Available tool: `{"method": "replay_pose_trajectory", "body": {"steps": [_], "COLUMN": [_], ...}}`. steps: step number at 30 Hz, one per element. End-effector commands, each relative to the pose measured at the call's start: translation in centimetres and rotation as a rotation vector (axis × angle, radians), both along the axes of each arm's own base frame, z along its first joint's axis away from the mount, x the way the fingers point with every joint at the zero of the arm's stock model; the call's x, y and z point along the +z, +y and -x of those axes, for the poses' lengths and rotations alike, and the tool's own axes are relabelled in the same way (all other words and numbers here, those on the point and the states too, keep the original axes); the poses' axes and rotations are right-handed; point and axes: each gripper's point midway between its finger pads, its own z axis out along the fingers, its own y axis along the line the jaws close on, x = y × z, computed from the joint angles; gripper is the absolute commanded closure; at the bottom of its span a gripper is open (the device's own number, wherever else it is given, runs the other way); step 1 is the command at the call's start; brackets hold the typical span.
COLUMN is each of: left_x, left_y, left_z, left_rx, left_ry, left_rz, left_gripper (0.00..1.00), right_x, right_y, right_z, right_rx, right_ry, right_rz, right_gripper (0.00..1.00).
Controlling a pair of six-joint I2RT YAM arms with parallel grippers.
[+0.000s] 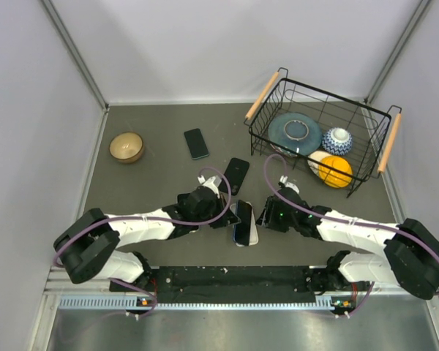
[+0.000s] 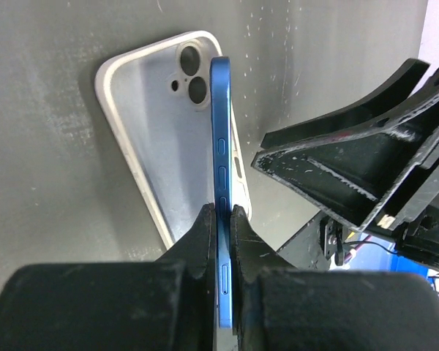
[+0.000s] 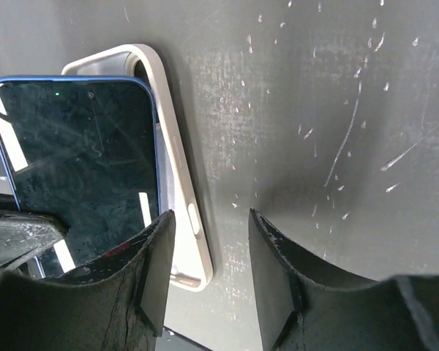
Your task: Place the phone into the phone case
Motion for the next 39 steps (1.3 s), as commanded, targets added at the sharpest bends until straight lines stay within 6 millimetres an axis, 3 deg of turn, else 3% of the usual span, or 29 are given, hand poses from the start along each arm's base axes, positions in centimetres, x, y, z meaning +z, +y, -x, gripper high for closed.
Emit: {"method": "replay_pose_trajectory", "body": {"steps": [1, 14, 23, 29, 37, 39], "left_x": [3.5, 2.5, 1.2, 0.8, -1.9, -2.4], "left_y": [-1.5, -0.2, 0.1, -0.1, 0.4, 0.6], "left_z": [-2.2, -2.7, -2.7, -2.4, -0.8, -0.4], "left_rx": [0.052, 0.185, 0.225, 0.207, 0.192, 0.184], "left_ry": [-0.068, -0.005, 0.046, 0.050, 0.117, 0.122], "left_rz": [0.088, 0.097, 0.084, 0.089, 0.018, -0.014], "left_gripper": [1.00, 1.00, 1.00, 1.00, 1.00, 0.95], "right_x": [1.2, 1.3, 0.8, 1.7, 2.3, 2.2], "right_y": [1.2, 1.4, 3.3, 4.4, 5.4, 5.2], "right_z": [-0.4, -0.4, 1.5, 2.0, 2.4, 2.3], "right_rx": [0.025, 0.040, 0.077, 0.101, 0.096, 0.090], "right_ry": [-0.050, -0.072, -0.006, -0.012, -0.012, -0.010], "right_rz": [-0.066, -0.093, -0.248, -0.294, -0.323, -0.317], "right_gripper": [0.56, 0.55, 0.55, 0.56, 0.57, 0.57]}}
